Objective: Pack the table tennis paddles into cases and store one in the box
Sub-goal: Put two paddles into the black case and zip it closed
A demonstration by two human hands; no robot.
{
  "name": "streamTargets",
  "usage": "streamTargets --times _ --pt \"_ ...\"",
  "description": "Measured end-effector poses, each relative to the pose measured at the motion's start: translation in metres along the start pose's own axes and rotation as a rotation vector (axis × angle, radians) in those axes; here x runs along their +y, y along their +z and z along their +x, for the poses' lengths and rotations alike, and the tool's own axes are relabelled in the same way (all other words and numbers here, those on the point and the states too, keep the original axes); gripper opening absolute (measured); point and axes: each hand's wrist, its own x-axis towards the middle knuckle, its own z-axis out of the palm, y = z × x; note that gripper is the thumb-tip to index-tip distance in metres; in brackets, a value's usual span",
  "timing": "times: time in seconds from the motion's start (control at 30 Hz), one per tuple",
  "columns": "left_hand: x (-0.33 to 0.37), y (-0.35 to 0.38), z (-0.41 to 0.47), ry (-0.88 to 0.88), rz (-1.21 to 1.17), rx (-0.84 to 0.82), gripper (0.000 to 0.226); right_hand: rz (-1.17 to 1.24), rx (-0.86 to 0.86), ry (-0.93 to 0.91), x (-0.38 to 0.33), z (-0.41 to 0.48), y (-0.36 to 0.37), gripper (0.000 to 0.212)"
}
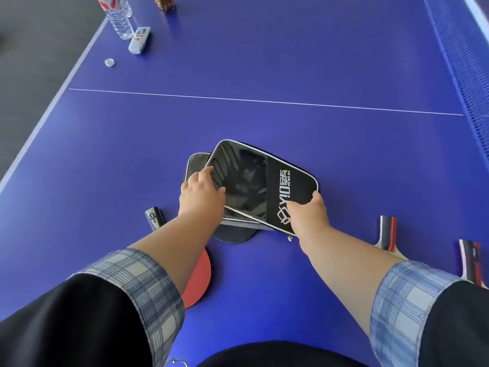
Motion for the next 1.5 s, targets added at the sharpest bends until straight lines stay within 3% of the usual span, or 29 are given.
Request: streamTargets --times 0.23,0.3,0.4,0.53,0.93,1.23,1.5 --pt "-0.001 -0.007 -0.039 -0.003 -0.131 -0.001 0.078 0.073 0.091 -0.023 -0.006 -0.032 -0.025 0.077" --pt "-0.002 -0.014 -0.049 -0.083 -0.203 -0.005 0.080 0.065 0.110 -0.045 -0.003 -0.048 -0.034 0.076" --pt "-0.005 -0.027 -0.064 -0.187 -0.254 -0.081 0.058 0.007 0.133 -0.087 0.011 -0.073 -0.047 0.075" --pt "-0.014 -0.035 -0.099 -0.096 -0.283 -0.145 0.047 0.006 0.177 -0.043 0.039 -0.109 -0.065 0.072" --pt "-0.039 0.012 -0.217 -0.004 0.018 -0.390 0.059 0.112 0.109 0.125 0.151 -0.173 -0.123 0.049" --pt "-0.011 0.049 -0.227 0.114 0.247 -0.337 0.051 0.114 -0.047 0.227 0.239 -0.183 -0.149 0.042" --pt "-0.002 0.093 -0.231 0.066 0.329 -0.251 0.093 -0.016 -0.125 0.138 0.261 -0.177 -0.166 0.035"
